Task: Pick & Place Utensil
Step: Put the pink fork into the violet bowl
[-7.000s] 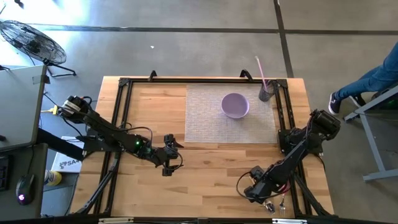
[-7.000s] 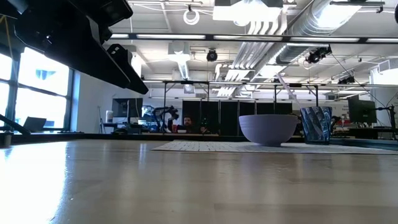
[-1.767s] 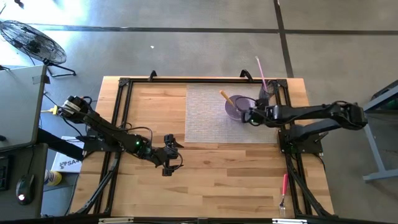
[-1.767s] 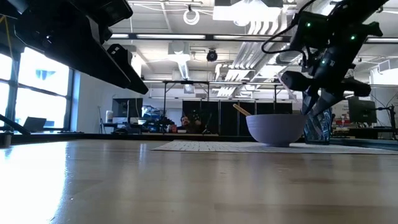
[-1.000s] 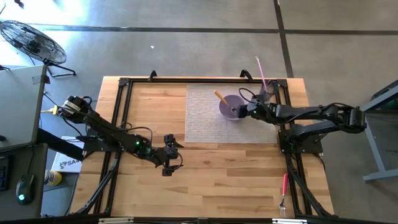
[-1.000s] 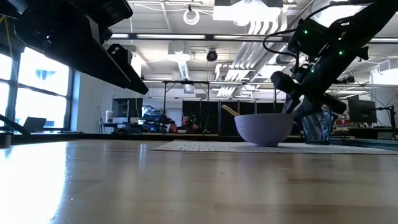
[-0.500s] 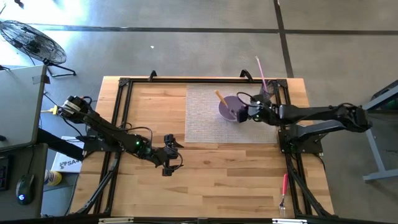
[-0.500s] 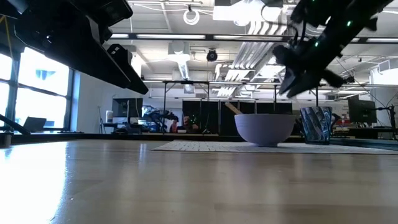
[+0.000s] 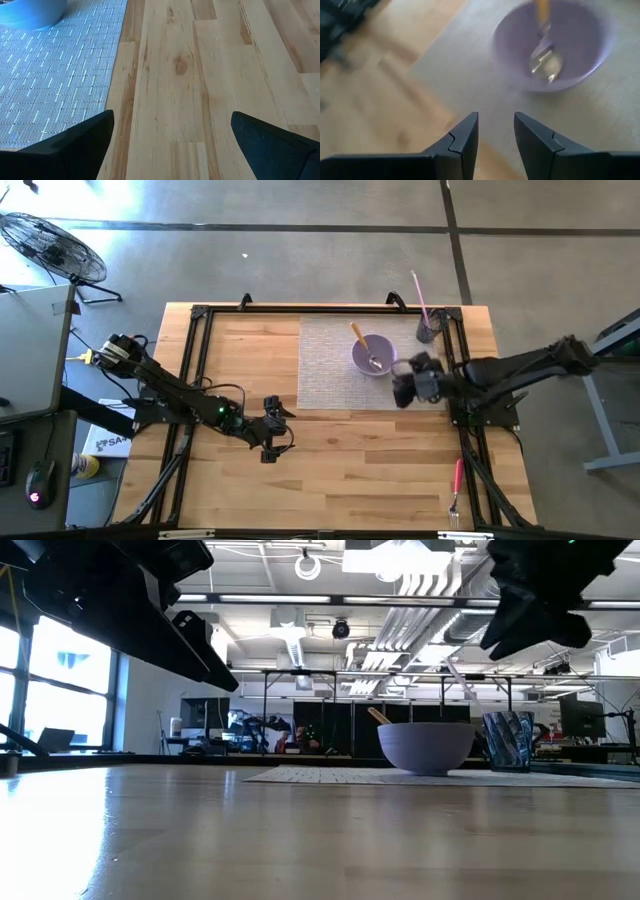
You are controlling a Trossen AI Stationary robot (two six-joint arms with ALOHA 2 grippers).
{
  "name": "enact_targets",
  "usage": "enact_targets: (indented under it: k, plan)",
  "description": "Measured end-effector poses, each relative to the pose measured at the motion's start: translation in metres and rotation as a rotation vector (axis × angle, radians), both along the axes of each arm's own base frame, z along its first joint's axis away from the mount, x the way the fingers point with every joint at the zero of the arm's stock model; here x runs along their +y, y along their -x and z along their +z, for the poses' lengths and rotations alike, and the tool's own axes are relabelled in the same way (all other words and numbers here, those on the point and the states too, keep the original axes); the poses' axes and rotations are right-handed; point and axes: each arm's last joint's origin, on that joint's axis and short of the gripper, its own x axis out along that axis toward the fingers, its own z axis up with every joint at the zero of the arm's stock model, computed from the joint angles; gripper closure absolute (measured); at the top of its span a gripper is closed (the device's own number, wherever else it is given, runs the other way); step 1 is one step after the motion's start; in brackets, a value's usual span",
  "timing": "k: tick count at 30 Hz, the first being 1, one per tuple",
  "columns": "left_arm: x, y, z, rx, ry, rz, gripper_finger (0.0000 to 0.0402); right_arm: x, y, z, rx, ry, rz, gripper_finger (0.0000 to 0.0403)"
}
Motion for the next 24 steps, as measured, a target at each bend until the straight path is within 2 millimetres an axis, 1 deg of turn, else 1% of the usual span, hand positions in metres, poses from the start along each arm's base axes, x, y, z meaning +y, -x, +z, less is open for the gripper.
enact_targets:
  k: [4, 8, 12, 17, 20, 24]
  plan:
    - [0.0, 0.0, 0.0, 0.0, 0.0, 0.0, 0.0005, 0.028, 0.0, -0.006, 0.005, -0.145, 0.09, 0.0284]
    - [0.0, 0.0, 0.0, 0.0, 0.0, 0.001, 0.0005, 0.058, -0.001, -0.009, 0.075, -0.316, 0.17, 0.0284]
    - [0.0, 0.0, 0.0, 0.0, 0.0, 0.001, 0.0005, 0.086, 0.0, -0.02, 0.232, -0.525, 0.207, 0.0284]
    - [0.0, 0.0, 0.0, 0.0, 0.0, 0.0, 0.0005, 0.115, 0.008, -0.042, 0.509, -0.743, 0.159, 0.0284]
    - [0.0, 0.0, 0.0, 0.0, 0.0, 0.0, 0.0005, 0.129, 0.013, -0.051, 0.659, -0.826, 0.138, 0.0284]
    - [0.0, 0.0, 0.0, 0.0, 0.0, 0.0, 0.0005, 0.139, 0.017, -0.061, 0.774, -0.864, 0.08, 0.0284]
